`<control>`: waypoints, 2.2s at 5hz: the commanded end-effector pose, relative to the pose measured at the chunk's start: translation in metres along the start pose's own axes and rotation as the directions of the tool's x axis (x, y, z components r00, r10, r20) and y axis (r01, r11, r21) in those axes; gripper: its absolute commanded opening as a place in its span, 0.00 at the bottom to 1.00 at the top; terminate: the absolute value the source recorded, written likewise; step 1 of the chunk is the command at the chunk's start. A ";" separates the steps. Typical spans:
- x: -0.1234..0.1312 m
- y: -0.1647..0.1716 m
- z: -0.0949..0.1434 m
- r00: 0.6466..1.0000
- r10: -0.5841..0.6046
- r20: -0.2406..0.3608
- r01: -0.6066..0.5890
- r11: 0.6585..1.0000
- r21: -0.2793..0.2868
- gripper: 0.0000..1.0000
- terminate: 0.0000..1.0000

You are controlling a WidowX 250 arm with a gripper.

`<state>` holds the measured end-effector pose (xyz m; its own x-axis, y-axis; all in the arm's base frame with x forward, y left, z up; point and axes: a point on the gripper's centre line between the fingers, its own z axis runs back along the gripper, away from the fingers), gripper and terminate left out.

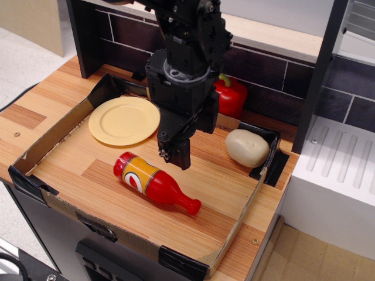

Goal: Upright hot sauce bottle

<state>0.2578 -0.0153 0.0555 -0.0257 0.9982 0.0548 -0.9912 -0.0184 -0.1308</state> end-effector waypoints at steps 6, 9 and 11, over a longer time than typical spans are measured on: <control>-0.018 0.043 -0.021 0.985 -0.170 -0.029 0.170 0.985 -0.005 1.00 0.00; -0.027 0.050 -0.042 0.982 -0.190 -0.001 0.190 0.981 0.029 0.00 0.00; -0.024 0.048 -0.040 0.973 -0.224 -0.052 0.226 0.973 0.036 0.00 0.00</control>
<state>0.2079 -0.0389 0.0016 0.2049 0.9785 0.0237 -0.9777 0.2058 -0.0417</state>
